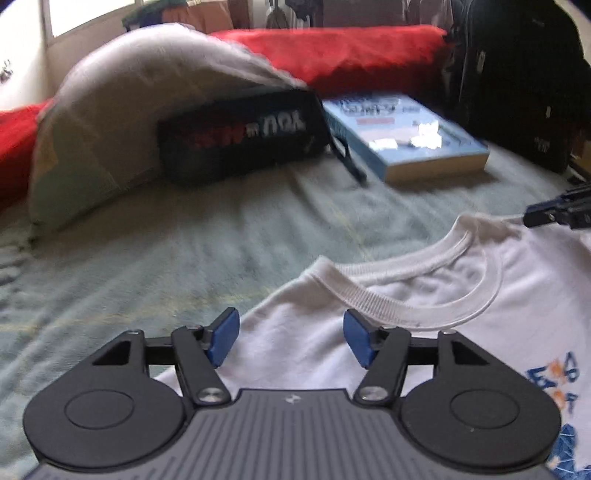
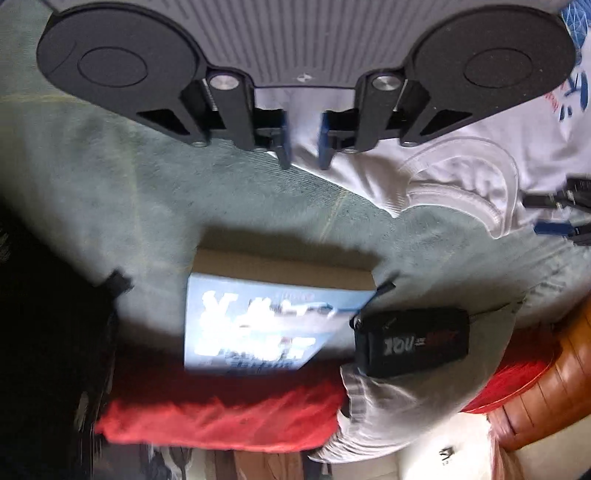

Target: Fold clothes

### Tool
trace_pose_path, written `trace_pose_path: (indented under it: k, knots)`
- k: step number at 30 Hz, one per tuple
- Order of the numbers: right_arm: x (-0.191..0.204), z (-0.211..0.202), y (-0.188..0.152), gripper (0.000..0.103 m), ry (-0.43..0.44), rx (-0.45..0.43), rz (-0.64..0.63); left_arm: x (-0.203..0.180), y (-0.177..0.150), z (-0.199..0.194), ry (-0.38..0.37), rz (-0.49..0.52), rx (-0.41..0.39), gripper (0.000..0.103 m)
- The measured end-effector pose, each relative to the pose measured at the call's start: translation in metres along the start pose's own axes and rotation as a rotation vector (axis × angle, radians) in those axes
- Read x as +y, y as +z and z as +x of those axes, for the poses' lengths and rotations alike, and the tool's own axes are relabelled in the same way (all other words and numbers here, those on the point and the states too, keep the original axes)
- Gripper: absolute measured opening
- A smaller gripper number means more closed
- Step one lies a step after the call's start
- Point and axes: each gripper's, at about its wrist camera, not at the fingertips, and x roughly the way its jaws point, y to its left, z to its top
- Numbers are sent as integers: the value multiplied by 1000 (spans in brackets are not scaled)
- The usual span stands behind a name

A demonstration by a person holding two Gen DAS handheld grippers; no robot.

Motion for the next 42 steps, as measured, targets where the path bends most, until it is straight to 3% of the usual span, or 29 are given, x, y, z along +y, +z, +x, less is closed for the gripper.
trace_pose_path:
  k: [6,10,15,21,25,29,36,42]
  knots:
    - [11,-87,-20,53,-25,-19,-61,-6,-15,-72,17,82,-10,67]
    - [32,-144,-48,78,-28,-15,-85,-17,-42,-123,28,115,27,74]
    - [72,-195,-102,95,-8,13,-116,-44,-95,-172,-12,124,67,78]
    - [108,-224,-177,96,69,55,-50,-90,-155,-209,-54,174,68,78]
    - [131,-226,-221,97,65,53,-42,-116,-180,-218,-92,173,61,78]
    - [144,-218,-256,97,-9,40,-19,-137,-198,-222,-117,145,66,78]
    - [154,-218,-309,103,-136,-4,30,-181,-214,-255,-114,221,10,82]
    - [156,-228,-316,103,-163,-16,23,-223,-210,-281,-236,267,-10,85]
